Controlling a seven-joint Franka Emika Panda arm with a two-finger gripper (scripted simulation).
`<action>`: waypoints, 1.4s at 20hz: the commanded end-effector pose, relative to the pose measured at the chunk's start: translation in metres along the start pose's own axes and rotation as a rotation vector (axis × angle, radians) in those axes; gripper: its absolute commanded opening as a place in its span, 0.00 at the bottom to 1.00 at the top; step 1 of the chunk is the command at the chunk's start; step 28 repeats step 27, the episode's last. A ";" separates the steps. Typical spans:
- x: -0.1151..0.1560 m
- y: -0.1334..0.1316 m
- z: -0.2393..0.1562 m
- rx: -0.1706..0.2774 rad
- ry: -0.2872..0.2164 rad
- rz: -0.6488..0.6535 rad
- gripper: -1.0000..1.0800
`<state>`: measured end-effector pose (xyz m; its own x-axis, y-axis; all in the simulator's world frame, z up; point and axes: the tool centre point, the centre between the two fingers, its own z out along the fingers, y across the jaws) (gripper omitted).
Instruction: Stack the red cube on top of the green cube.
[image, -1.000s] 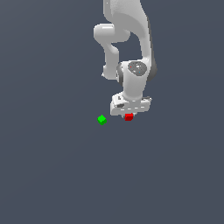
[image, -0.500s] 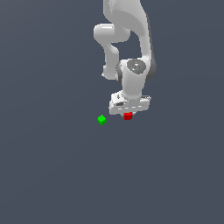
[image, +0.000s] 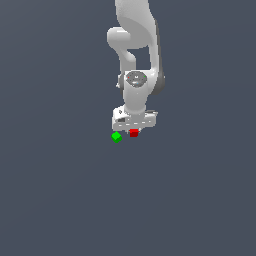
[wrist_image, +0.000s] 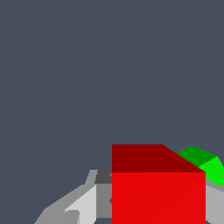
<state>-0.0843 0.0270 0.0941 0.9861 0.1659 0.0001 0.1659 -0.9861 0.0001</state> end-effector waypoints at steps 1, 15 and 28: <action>-0.009 0.023 0.007 0.000 0.000 0.001 0.00; -0.029 0.087 0.028 -0.001 0.000 0.001 0.00; -0.029 0.087 0.027 0.000 0.000 0.001 0.96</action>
